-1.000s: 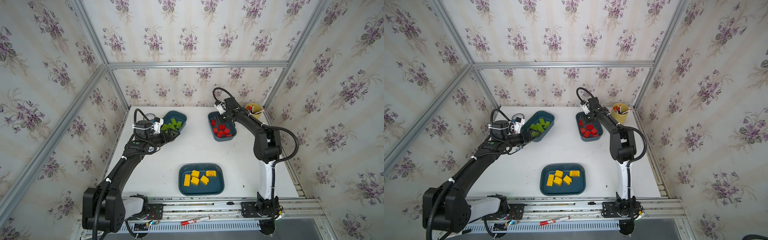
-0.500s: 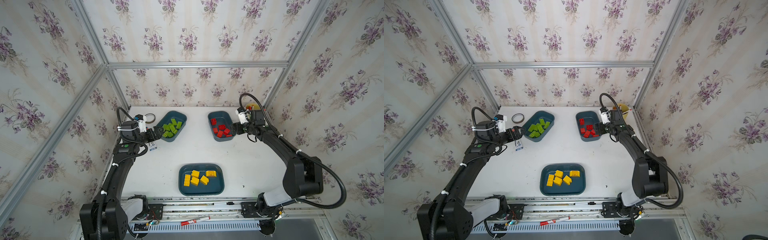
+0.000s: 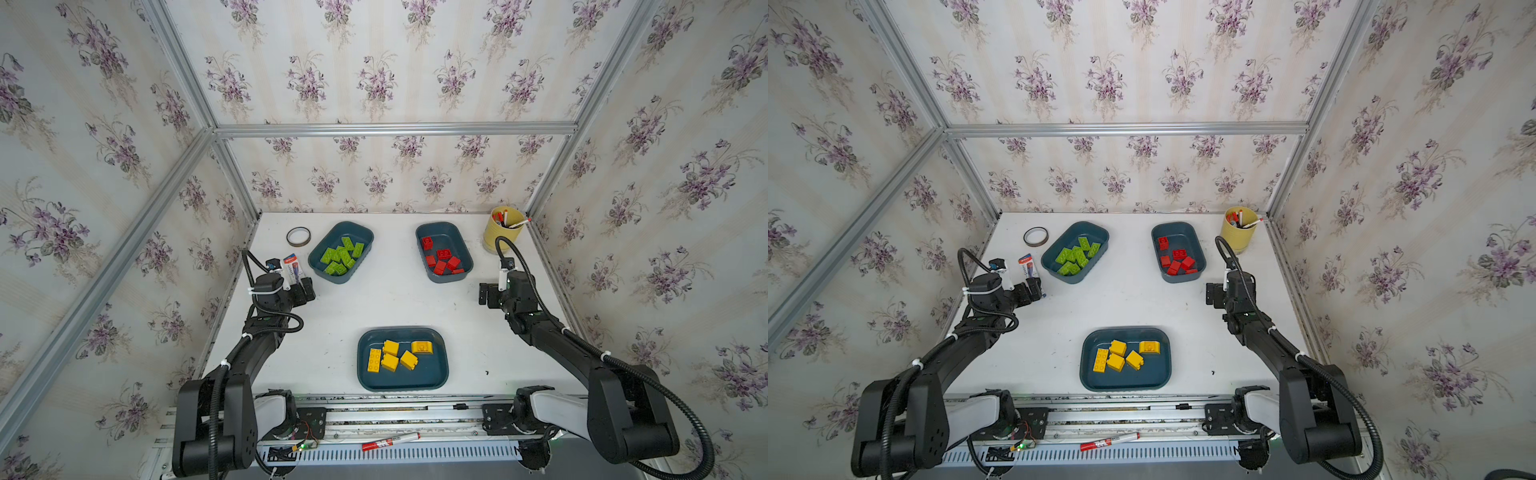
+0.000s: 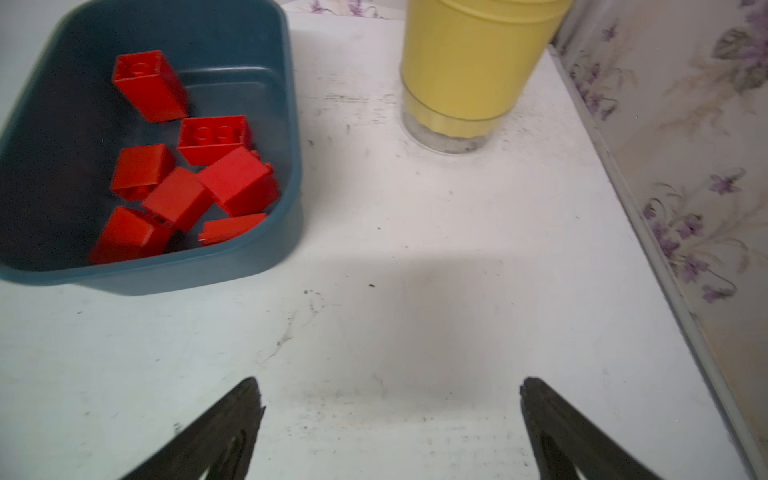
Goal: Sort the legos into containers by color
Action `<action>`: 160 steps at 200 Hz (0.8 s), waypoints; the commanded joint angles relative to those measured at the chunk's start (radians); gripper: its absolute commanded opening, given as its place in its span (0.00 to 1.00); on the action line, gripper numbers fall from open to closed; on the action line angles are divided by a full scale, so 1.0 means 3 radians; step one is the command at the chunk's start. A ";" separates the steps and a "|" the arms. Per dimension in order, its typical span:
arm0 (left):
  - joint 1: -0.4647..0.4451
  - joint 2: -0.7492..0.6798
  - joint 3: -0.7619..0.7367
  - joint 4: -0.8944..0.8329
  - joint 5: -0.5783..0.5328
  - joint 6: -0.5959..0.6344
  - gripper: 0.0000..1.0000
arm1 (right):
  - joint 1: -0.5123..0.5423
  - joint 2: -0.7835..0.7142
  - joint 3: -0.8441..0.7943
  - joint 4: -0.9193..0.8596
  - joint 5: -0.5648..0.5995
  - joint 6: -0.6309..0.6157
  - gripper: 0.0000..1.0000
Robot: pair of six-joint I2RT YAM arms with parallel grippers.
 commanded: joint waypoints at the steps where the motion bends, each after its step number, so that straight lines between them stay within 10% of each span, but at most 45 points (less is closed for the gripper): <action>1: -0.0005 0.0062 -0.0123 0.0844 -0.0143 0.0035 0.99 | 0.0000 0.0059 -0.0122 0.0632 0.0438 0.0075 1.00; 160: -0.0461 0.0313 -0.0384 0.1724 -0.0494 0.0800 1.00 | -0.0027 0.1120 -0.0358 0.2525 -0.0254 -0.0329 1.00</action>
